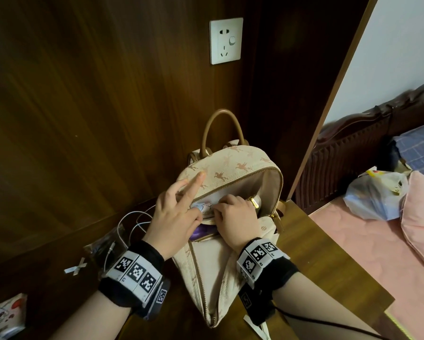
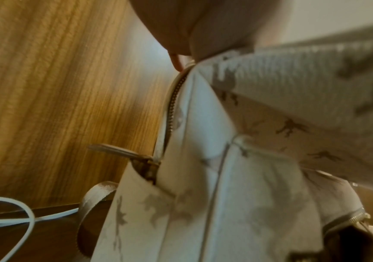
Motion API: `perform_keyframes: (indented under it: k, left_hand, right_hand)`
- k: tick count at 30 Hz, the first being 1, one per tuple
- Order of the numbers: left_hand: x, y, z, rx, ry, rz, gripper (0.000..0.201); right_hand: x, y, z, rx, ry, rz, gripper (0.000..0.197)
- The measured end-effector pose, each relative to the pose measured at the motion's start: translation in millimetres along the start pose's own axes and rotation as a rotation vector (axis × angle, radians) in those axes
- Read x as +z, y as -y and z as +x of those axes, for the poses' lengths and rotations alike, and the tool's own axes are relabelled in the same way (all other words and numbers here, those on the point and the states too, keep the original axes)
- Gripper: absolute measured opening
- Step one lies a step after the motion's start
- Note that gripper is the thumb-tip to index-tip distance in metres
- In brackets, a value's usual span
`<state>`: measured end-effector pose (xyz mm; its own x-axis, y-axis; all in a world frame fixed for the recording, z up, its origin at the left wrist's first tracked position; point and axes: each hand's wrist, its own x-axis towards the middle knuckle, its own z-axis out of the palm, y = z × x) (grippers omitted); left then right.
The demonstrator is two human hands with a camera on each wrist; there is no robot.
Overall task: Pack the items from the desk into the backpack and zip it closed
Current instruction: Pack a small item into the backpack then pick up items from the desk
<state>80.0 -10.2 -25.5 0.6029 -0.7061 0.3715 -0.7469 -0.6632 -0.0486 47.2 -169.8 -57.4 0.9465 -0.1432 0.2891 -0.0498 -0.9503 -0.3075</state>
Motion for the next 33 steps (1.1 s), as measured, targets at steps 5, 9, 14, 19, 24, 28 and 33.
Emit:
perform_keyframes:
  k: [5, 9, 14, 19, 24, 28, 33]
  left_hand:
    - [0, -1, -2, 0.001, -0.009, -0.001, 0.014]
    - [0, -1, -3, 0.018, -0.007, 0.011, 0.015]
    - [-2, 1, -2, 0.029, -0.011, 0.024, 0.013]
    - [0, 2, -1, 0.043, -0.01, 0.021, 0.011]
    - [2, 3, 1, 0.034, -0.005, 0.023, 0.01]
    - [3, 4, 1, 0.016, -0.004, 0.002, 0.011]
    - [1, 0, 0, 0.024, 0.014, 0.003, 0.013]
  right_hand:
    - [-6, 5, -8, -0.046, 0.113, -0.034, 0.05]
    - [-9, 7, -9, -0.222, 0.249, -0.049, 0.059]
    - [-15, 9, -1, -0.277, 0.382, -0.101, 0.081]
    - [-20, 9, 12, -0.263, 0.549, -0.134, 0.076]
    - [-15, 14, 30, -0.154, 0.771, -0.124, 0.049]
    - [-12, 14, 32, -0.142, 0.77, -0.098, 0.048]
    - [-9, 15, 37, -0.157, 0.838, -0.125, 0.052]
